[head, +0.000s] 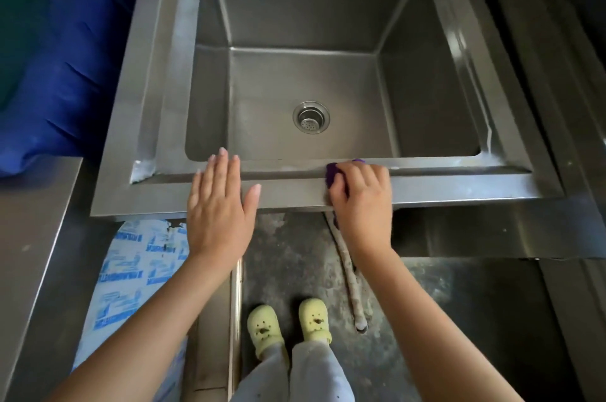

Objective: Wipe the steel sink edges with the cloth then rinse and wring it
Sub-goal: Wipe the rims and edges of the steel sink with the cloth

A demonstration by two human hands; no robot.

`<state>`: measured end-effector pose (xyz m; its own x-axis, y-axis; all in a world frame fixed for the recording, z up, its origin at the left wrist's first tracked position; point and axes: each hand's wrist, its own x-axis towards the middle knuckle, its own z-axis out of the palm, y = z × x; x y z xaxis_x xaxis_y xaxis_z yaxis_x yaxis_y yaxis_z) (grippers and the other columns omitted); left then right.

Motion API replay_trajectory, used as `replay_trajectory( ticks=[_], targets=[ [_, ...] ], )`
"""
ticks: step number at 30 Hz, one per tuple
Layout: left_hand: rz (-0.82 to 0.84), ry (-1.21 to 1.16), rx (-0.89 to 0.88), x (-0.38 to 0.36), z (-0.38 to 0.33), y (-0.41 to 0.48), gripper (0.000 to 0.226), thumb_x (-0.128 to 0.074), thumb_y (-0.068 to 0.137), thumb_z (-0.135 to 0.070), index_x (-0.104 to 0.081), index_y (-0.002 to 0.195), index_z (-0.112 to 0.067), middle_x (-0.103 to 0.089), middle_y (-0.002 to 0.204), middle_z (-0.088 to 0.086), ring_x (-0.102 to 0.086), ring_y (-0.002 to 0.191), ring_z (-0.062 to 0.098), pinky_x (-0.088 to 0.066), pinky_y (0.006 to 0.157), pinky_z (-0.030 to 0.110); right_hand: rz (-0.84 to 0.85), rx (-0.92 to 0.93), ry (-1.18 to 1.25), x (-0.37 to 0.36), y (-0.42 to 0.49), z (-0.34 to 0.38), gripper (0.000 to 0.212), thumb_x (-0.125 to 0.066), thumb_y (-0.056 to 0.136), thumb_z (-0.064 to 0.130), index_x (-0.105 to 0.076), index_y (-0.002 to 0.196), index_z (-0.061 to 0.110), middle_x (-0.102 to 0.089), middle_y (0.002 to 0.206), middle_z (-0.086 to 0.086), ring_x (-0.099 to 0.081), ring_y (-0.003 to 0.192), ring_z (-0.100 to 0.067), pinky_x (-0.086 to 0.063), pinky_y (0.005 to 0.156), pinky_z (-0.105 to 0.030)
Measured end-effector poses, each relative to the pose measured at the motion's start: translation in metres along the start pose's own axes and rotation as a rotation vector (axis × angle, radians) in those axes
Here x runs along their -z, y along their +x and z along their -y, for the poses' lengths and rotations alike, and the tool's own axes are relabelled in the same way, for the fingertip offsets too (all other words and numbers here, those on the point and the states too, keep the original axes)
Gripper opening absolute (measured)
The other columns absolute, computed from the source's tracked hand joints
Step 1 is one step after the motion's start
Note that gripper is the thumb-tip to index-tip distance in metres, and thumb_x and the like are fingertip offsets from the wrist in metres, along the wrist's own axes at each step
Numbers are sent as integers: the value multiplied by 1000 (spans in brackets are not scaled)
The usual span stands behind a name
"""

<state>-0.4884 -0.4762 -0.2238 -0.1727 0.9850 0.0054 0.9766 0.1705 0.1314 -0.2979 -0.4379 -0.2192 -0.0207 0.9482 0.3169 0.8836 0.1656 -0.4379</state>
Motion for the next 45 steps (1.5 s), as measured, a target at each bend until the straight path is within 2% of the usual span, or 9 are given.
replay_trajectory(
  ticks=[2, 6, 9, 14, 20, 25, 29, 38, 45],
  targets=[
    [-19, 26, 21, 1, 5, 2, 66, -11, 94, -45, -33, 143, -5, -31, 151, 12, -27, 142, 24, -13, 118, 38, 3, -72, 4, -4, 6, 7, 24, -45, 88, 19, -67, 87, 9, -67, 84, -7, -51, 79, -30, -44, 75, -39],
    [-71, 8, 34, -4, 4, 3, 53, -26, 96, -33, -49, 131, -2, -51, 138, 15, -45, 131, 28, -23, 113, 38, 182, 186, 121, -32, 10, 56, 32, -37, 93, 21, -68, 89, 11, -69, 87, -3, -58, 81, -27, -39, 78, -35],
    [-132, 2, 6, -6, 6, 2, 45, -32, 96, -28, -54, 125, -1, -56, 132, 16, -50, 126, 29, -25, 110, 37, 254, 166, 145, -47, 17, 79, 34, -37, 88, 24, -68, 80, 11, -66, 83, -4, -54, 77, -28, -43, 73, -38],
    [-103, 0, 21, -5, 7, 1, 48, -29, 96, -30, -52, 128, -3, -53, 136, 15, -46, 129, 29, -27, 111, 40, 216, 177, 165, -37, 15, 63, 29, -41, 87, 23, -66, 78, 10, -64, 77, -4, -50, 73, -28, -45, 68, -39],
    [-43, 20, 23, -3, 7, 2, 56, -21, 96, -35, -50, 132, -3, -50, 139, 14, -44, 131, 28, -26, 112, 42, 166, 102, 10, 2, 24, -16, 26, -40, 89, 21, -60, 77, 8, -59, 77, -10, -46, 73, -30, -38, 71, -37],
    [-10, 33, 33, -2, 3, 3, 59, -17, 96, -37, -47, 134, -3, -47, 141, 13, -41, 133, 28, -23, 113, 41, 153, -37, -72, 28, 31, -66, 39, -31, 90, 28, -62, 85, 5, -61, 86, -14, -47, 82, -32, -44, 77, -44],
    [-10, 31, 48, -2, 2, 3, 60, -15, 95, -37, -46, 134, -3, -47, 141, 13, -41, 133, 28, -23, 113, 42, 67, -154, -79, 16, 26, -43, 37, -33, 86, 24, -63, 80, 3, -62, 83, -16, -48, 81, -34, -43, 74, -42],
    [-23, 12, 43, -2, 2, 3, 54, -23, 95, -32, -50, 131, -2, -50, 139, 14, -44, 131, 28, -26, 111, 41, 158, 0, 60, -36, 9, 78, 33, -36, 85, 24, -63, 73, 9, -62, 76, -5, -50, 74, -27, -44, 66, -36],
    [0, -19, 73, 1, -1, 3, 62, -15, 93, -39, -39, 140, -6, -40, 147, 12, -32, 139, 25, -15, 117, 42, 144, 121, 78, -23, 11, 44, 27, -40, 85, 23, -61, 74, 11, -62, 74, -2, -51, 73, -25, -43, 65, -33]
  ],
)
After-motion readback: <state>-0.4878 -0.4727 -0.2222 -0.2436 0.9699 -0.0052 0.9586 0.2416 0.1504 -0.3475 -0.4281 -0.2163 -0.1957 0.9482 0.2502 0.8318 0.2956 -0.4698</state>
